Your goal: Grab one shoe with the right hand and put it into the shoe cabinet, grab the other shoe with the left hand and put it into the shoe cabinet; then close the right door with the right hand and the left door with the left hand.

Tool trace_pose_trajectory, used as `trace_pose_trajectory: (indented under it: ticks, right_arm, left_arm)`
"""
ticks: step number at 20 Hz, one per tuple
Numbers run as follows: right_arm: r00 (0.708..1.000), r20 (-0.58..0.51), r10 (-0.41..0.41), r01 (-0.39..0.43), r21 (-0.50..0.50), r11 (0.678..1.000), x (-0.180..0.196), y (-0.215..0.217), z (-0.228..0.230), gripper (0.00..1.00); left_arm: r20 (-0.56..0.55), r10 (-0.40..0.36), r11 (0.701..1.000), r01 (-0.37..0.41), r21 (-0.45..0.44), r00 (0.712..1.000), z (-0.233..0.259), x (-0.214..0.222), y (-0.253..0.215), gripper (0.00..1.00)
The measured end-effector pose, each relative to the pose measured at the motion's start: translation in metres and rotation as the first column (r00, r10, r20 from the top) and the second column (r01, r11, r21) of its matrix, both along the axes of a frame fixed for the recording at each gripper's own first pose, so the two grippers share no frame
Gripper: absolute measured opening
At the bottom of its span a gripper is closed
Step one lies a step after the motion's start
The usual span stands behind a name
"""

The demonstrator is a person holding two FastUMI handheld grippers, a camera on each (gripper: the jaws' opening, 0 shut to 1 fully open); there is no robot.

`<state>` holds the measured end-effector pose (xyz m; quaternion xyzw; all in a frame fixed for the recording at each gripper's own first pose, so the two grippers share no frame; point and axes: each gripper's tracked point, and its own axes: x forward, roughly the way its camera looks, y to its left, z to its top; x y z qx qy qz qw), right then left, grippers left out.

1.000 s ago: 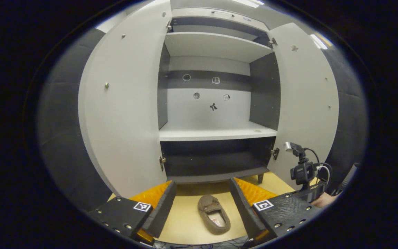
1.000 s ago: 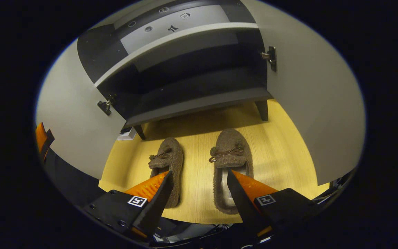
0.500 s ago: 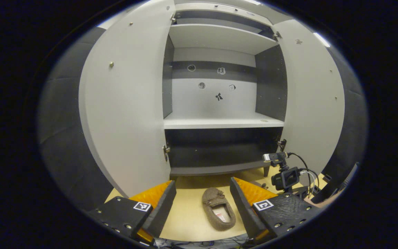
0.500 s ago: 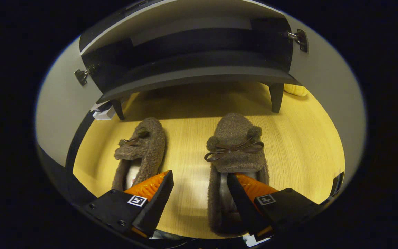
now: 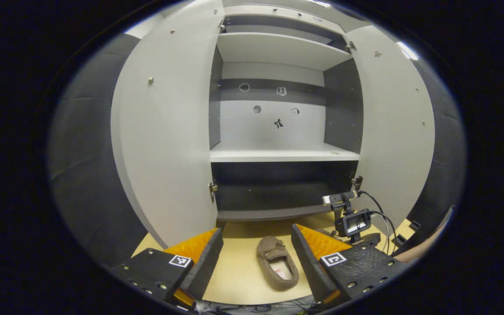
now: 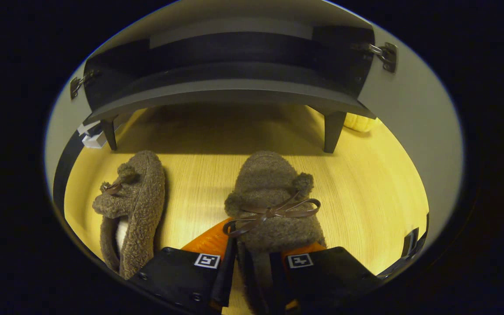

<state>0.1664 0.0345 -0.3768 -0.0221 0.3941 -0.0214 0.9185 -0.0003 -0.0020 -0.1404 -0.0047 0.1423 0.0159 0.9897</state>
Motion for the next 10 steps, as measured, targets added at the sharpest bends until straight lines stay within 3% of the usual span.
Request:
trace_pose_trajectory:
  ticks: [2,4,6,7,10]
  right_arm:
    - [0.999,-0.015,0.033,-0.033,0.043,0.999,-0.002,0.002,0.002,0.42]
    - [0.999,-0.016,0.034,-0.033,0.069,0.997,-0.001,0.003,0.002,0.1]
    - [0.999,-0.03,0.037,-0.033,0.124,0.992,-0.004,0.008,0.004,0.08]
    - [0.998,-0.043,0.047,-0.04,0.151,0.988,-0.008,0.011,0.002,0.02]
    - [0.997,-0.032,0.077,-0.071,0.155,0.985,-0.024,0.009,0.018,0.02]
  left_arm:
    - [0.003,-0.011,1.0,0.011,0.001,1.0,0.0,0.001,-0.004,0.91]
    - [0.005,-0.022,1.0,0.022,0.001,1.0,0.001,0.0,-0.008,0.91]
    - [0.01,-0.032,0.999,0.032,0.004,0.999,0.002,-0.001,-0.011,0.91]
    - [0.015,-0.035,0.999,0.035,0.007,0.999,0.005,-0.002,-0.012,0.91]
    - [0.028,-0.04,0.999,0.04,0.015,0.999,0.01,-0.007,-0.012,0.9]
